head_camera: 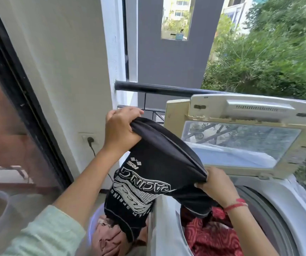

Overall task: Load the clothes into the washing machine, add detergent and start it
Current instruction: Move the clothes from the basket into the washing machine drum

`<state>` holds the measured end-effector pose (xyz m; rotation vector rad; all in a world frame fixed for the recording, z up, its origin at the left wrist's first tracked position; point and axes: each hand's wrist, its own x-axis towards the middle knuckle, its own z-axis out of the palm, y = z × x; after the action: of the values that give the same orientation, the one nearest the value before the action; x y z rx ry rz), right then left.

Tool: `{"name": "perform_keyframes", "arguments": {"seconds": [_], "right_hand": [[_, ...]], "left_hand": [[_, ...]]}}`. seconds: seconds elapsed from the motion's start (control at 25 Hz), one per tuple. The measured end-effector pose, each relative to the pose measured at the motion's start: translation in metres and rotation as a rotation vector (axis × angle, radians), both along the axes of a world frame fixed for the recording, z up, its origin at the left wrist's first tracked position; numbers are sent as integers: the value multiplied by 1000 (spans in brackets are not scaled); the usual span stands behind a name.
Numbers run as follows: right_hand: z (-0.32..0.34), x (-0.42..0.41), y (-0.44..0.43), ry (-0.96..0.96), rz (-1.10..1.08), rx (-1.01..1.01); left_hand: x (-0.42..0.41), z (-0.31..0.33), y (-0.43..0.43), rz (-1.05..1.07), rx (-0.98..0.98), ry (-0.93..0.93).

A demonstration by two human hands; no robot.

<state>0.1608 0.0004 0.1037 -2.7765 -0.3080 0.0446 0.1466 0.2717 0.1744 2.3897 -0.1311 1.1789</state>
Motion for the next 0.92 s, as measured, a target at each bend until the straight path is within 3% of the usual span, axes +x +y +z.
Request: {"name": "perform_keyframes", "arguments": {"seconds": [0.08, 0.2, 0.24, 0.44, 0.52, 0.6, 0.64, 0.8, 0.92], "right_hand": [[-4, -1, -42, -22, -174, 176], [13, 0, -102, -123, -365, 905], [19, 3, -120, -178, -381, 1036], [89, 15, -192, -684, -381, 1286], [118, 13, -214, -930, -371, 1172], [126, 12, -231, -962, -275, 935], [122, 12, -238, -862, -194, 798], [82, 9, -270, -123, -42, 230], [86, 11, -289, 130, 35, 190]], "left_hand": [[1, 23, -48, -77, 55, -26], [10, 55, -94, -124, -89, -18], [14, 61, -103, -120, -76, 2], [18, 73, -152, -134, 20, 12], [19, 81, -169, -171, 29, -10], [24, 82, -178, -197, 99, 13], [28, 78, -178, -193, 153, 76], [37, 37, -164, -219, 333, 463], [59, 20, -151, -383, 216, 701]]}}
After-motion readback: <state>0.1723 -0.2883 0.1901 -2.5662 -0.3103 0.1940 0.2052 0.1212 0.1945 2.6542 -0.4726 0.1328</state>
